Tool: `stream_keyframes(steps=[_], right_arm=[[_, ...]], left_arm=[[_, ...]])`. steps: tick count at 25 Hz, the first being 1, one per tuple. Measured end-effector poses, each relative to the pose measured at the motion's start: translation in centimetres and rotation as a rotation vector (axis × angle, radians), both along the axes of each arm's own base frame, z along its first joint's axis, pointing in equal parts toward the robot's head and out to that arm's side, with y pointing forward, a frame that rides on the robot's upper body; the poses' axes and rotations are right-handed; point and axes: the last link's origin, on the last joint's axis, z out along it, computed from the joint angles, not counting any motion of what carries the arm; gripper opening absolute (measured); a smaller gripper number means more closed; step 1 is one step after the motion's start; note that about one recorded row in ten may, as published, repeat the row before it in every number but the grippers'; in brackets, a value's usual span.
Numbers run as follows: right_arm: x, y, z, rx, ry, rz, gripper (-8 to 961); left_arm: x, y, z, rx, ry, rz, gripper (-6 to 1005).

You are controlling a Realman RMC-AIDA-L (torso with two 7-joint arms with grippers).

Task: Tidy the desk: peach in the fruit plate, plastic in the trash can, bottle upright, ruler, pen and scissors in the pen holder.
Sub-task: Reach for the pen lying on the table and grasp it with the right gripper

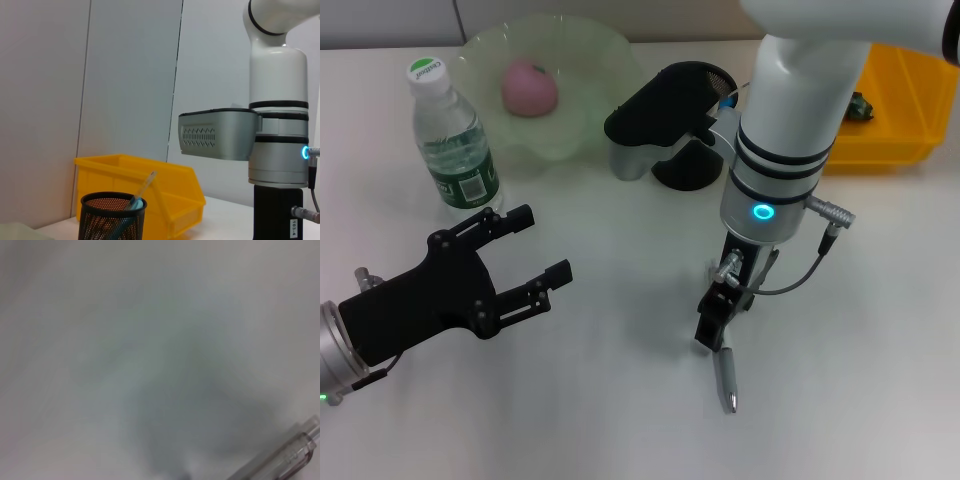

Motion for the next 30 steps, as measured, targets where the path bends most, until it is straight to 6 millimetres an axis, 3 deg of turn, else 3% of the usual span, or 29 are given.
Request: stream_keyframes(steps=[30], right_arm=[[0.09, -0.2, -0.09, -0.033, -0.026, 0.056, 603]], left_arm=[[0.25, 0.11, -0.07, -0.003, -0.006, -0.008, 797]])
